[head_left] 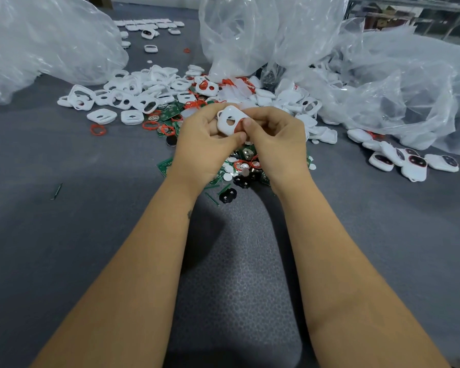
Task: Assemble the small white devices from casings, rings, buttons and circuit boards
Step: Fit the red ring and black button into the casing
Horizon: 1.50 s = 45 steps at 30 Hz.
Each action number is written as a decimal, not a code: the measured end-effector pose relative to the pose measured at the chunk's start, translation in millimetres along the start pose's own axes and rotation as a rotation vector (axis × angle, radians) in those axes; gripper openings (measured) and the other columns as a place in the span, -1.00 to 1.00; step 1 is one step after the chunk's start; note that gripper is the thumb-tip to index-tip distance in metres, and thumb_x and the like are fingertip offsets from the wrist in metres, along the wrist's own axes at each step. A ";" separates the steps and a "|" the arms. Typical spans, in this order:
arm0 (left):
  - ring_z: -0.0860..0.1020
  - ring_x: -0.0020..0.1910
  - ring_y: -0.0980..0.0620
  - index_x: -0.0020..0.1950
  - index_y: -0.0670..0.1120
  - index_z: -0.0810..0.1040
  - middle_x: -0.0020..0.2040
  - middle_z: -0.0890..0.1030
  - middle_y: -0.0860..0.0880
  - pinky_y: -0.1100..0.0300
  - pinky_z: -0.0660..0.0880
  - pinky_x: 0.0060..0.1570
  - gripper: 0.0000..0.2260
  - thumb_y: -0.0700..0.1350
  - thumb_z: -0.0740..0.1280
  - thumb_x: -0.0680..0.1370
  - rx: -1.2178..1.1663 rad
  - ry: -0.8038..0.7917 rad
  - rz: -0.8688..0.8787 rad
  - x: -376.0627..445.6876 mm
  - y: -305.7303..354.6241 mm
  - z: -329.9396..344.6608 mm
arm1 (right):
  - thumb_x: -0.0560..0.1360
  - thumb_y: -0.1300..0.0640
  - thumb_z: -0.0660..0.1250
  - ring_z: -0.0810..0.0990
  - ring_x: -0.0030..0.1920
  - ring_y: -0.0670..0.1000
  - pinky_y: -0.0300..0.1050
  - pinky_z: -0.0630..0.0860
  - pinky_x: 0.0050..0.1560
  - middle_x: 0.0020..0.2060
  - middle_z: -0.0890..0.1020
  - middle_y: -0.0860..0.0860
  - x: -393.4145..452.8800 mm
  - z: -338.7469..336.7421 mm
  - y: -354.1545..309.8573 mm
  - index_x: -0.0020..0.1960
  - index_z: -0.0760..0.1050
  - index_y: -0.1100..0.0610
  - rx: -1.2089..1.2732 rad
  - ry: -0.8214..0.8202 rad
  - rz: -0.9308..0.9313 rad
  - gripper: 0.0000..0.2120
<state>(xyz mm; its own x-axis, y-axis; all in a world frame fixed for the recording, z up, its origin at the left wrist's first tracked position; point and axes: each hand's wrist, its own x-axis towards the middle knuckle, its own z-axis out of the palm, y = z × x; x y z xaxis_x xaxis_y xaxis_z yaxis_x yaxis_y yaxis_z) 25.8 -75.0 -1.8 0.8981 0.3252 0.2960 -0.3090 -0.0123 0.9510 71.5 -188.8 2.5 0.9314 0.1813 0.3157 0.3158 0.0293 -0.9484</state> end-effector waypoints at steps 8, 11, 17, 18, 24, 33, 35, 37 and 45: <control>0.61 -0.27 0.22 0.10 -0.16 0.57 -0.21 0.70 0.06 0.39 0.47 -0.28 -0.79 -0.35 0.38 0.51 -0.114 0.131 -0.019 4.2 0.4 -11.7 | 0.53 0.25 0.34 0.60 -0.23 -0.01 -0.16 0.56 -0.16 -0.21 0.63 0.09 -0.5 -10.6 -18.3 0.01 0.61 0.18 -0.172 -0.167 0.021 -0.90; 0.51 -0.34 0.22 0.04 -0.13 0.56 -0.29 0.65 0.13 0.38 0.40 -0.36 -0.82 -0.36 0.33 0.52 -0.136 0.232 -0.062 6.3 -0.1 -15.7 | 0.41 0.19 0.47 0.44 -0.42 -0.15 -0.31 0.41 -0.35 -0.42 0.56 -0.04 0.2 -24.1 -27.4 -0.20 0.64 0.18 -0.587 -0.451 0.022 -0.94; 0.48 -0.31 0.22 0.23 -0.19 0.53 -0.30 0.60 0.19 0.35 0.39 -0.31 -0.74 -0.27 0.31 0.54 -0.081 0.248 -0.084 5.8 -0.4 -12.3 | 0.31 0.13 0.58 0.46 -0.39 -0.14 -0.29 0.37 -0.35 -0.39 0.52 -0.12 -1.9 -23.4 -29.0 -0.11 0.62 0.02 -0.920 -0.720 0.075 -0.80; 0.49 -0.30 0.23 0.22 -0.17 0.54 -0.30 0.60 0.19 0.35 0.40 -0.30 -0.74 -0.27 0.30 0.54 -0.080 0.242 -0.084 5.9 -0.8 -12.1 | 0.31 0.13 0.58 0.46 -0.37 -0.16 -0.30 0.36 -0.34 -0.38 0.51 -0.14 -1.4 -22.7 -27.7 -0.09 0.62 -0.01 -0.936 -0.706 0.054 -0.78; 0.62 -0.16 0.11 0.20 -0.21 0.51 -0.26 0.61 0.12 0.27 0.56 -0.11 -0.76 -0.36 0.24 0.56 -0.182 0.216 -0.127 5.9 -1.0 -10.6 | 0.33 0.21 0.48 0.42 -0.46 -0.19 -0.36 0.34 -0.41 -0.44 0.53 -0.13 1.1 -22.9 -18.6 -0.17 0.63 -0.01 -0.875 -0.632 -0.010 -0.85; 0.62 -0.26 0.12 0.09 -0.19 0.58 -0.21 0.66 -0.01 0.30 0.54 -0.22 -0.84 -0.35 0.29 0.56 -0.253 0.150 -0.156 4.3 -2.0 -9.0 | 0.42 0.35 0.44 0.43 -0.32 -0.11 -0.29 0.42 -0.23 -0.31 0.52 0.00 5.1 -20.1 -7.3 -0.11 0.61 0.08 -0.277 -0.232 0.007 -0.81; 0.60 -0.27 0.15 0.01 -0.16 0.61 -0.24 0.67 0.03 0.32 0.53 -0.22 -0.84 -0.36 0.28 0.57 -0.263 0.097 -0.149 3.8 -2.5 -9.4 | 0.48 0.35 0.38 0.49 -0.29 -0.16 -0.32 0.44 -0.17 -0.27 0.60 -0.03 5.7 -20.4 -5.0 -0.02 0.65 0.13 -0.212 -0.150 0.028 -0.83; 0.60 -0.27 0.17 -0.01 -0.15 0.63 -0.24 0.68 0.05 0.33 0.53 -0.18 -0.83 -0.36 0.29 0.57 -0.261 0.046 -0.158 2.6 -2.7 -8.7 | 0.52 0.36 0.31 0.53 -0.23 -0.20 -0.33 0.46 -0.12 -0.18 0.64 -0.03 6.3 -20.3 -2.8 0.07 0.64 0.17 -0.134 -0.114 0.072 -0.78; 0.66 -0.21 0.13 0.05 -0.19 0.62 -0.20 0.71 -0.01 0.35 0.56 -0.15 -0.87 -0.34 0.36 0.53 -0.191 -0.023 -0.221 -0.4 -3.0 -2.3 | 0.48 0.45 0.25 0.61 -0.16 0.05 -0.07 0.59 -0.03 -0.19 0.66 0.14 5.3 -15.7 -5.1 -0.06 0.61 0.19 0.161 -0.111 0.131 -0.76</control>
<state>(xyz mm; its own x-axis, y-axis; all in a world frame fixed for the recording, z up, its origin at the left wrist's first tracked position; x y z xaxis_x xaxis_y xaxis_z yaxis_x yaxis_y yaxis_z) 25.6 -72.8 -4.9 0.9564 0.2787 0.0878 -0.1566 0.2353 0.9592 77.6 -203.5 9.5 0.9342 0.3003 0.1925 0.1520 0.1532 -0.9764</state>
